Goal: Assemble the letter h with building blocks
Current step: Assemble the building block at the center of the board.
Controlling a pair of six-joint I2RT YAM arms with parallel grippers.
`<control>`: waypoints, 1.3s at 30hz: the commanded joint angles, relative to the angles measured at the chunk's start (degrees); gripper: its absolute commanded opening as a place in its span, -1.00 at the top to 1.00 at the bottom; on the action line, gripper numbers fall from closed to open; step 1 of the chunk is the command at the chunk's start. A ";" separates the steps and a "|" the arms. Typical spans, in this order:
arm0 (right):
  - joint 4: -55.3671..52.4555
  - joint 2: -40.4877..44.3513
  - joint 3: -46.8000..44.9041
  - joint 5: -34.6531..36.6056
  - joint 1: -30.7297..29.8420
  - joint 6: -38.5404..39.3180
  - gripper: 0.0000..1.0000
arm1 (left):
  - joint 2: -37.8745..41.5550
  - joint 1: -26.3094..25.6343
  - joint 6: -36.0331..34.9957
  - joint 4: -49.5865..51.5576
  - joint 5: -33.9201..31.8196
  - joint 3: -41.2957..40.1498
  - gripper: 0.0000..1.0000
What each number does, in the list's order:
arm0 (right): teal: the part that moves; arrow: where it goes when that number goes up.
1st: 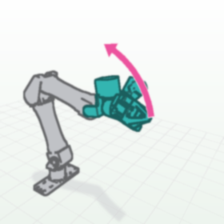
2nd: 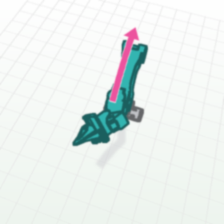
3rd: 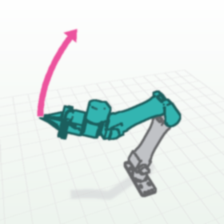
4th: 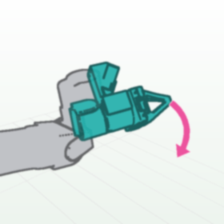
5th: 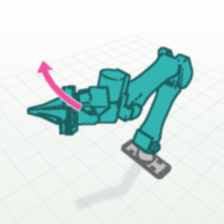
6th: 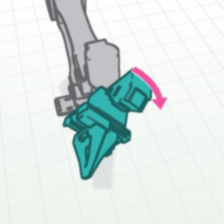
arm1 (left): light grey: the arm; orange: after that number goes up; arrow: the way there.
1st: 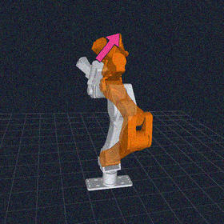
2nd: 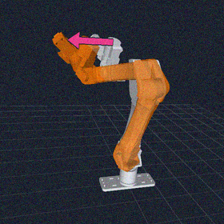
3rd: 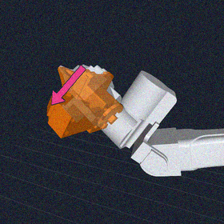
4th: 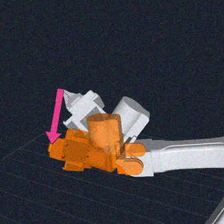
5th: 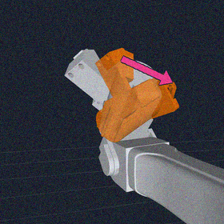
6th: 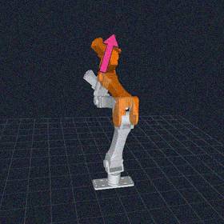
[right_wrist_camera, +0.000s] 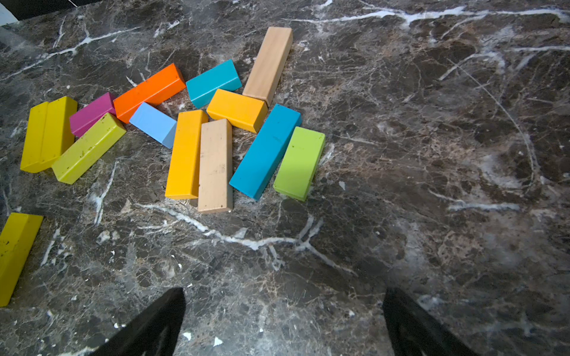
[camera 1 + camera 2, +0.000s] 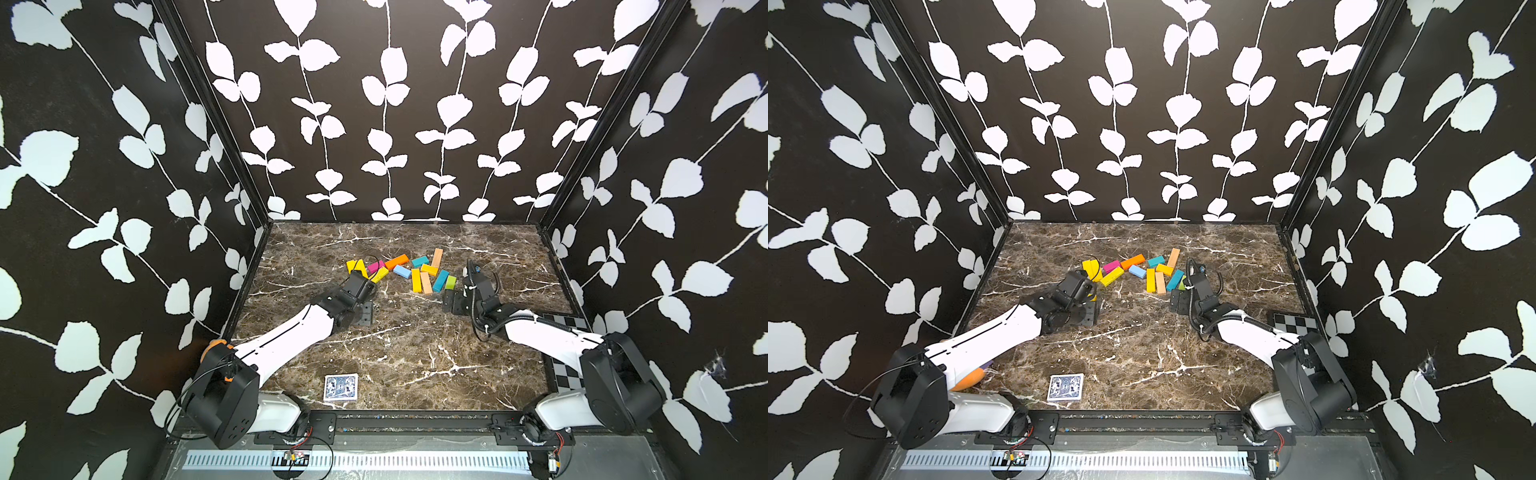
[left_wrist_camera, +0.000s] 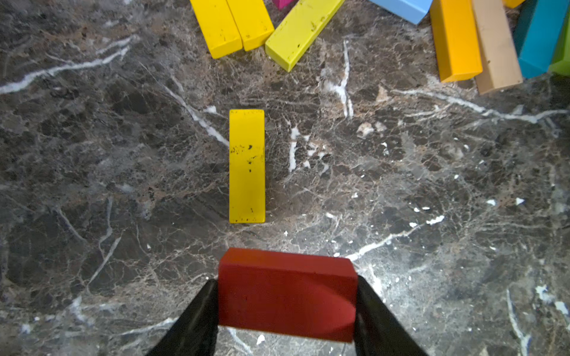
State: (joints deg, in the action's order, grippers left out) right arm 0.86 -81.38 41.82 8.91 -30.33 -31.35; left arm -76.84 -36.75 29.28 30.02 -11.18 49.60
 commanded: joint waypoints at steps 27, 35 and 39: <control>-0.53 -0.87 0.79 0.76 0.22 -0.45 -0.99 | -11.26 -0.38 -0.60 -3.04 -2.07 -1.17 0.17; -0.60 -0.97 0.80 0.87 0.36 -0.41 -0.98 | -13.81 -0.34 -2.28 -3.04 -3.20 1.01 0.17; -0.69 -0.80 0.82 0.92 0.36 -0.38 -0.99 | -14.84 -0.38 -3.31 -2.54 -4.00 2.12 0.17</control>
State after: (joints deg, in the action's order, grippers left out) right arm 0.43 -81.87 41.82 8.99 -30.30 -31.35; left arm -91.24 -36.88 27.33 26.65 -13.56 50.02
